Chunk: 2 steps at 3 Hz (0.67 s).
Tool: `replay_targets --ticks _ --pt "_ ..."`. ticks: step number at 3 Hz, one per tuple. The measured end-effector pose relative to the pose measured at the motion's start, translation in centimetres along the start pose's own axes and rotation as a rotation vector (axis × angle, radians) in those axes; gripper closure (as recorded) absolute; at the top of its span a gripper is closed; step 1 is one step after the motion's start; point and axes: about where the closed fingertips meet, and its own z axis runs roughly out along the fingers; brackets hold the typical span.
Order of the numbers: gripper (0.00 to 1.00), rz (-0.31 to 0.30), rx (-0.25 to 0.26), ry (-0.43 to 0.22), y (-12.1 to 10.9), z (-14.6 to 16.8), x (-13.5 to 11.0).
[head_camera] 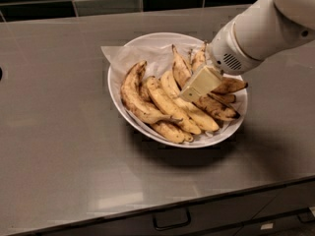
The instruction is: Pick banana from white bowl
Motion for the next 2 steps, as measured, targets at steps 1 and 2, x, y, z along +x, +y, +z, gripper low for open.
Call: replay_targets --ticks 1,2 --pt "0.2 -0.006 -0.006 -0.038 0.5 -0.2 -1.3" --pt "0.26 -0.021 0.003 -0.049 0.9 -0.2 -2.4"
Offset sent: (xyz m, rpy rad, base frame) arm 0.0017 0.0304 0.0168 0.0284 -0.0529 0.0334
